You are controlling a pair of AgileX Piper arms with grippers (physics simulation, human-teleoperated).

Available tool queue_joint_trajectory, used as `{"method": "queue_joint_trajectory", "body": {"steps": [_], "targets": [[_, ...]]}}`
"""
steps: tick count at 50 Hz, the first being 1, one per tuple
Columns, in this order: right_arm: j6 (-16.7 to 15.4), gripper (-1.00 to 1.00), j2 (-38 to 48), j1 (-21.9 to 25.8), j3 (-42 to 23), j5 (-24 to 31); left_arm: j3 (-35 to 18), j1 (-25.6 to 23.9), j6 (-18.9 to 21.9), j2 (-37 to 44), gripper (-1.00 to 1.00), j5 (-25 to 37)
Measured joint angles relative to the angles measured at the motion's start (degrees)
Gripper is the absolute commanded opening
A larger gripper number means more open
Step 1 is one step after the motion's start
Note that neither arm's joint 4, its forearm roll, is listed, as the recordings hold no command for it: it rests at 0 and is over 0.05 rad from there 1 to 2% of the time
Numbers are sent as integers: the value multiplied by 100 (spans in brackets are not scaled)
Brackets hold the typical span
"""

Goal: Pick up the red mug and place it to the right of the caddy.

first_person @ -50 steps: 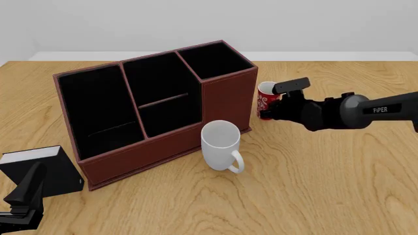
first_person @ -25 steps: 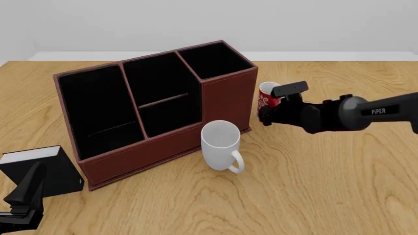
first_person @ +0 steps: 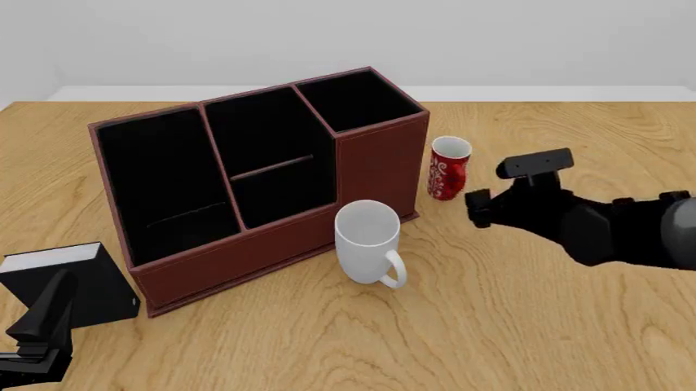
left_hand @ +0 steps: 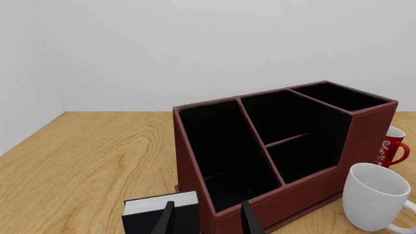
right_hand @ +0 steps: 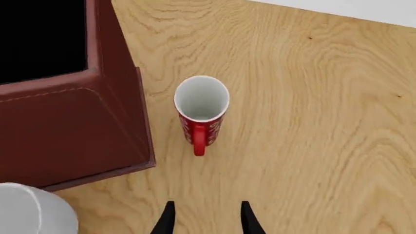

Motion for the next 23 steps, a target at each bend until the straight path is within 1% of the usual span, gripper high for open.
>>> {"method": "queue_joint_trajectory", "body": {"steps": [6,11,17,23], "targets": [[54,100,-1142,-25,745,135,0,0,0,0,100,0],[107,100,-2230,-49,1317,422,0,0,0,0,100,0],[174,100,-3623,-64,1849,1010,0,0,0,0,100,0],[200,100,-5037,-95,2212,1778,0,0,0,0,100,0]]}}
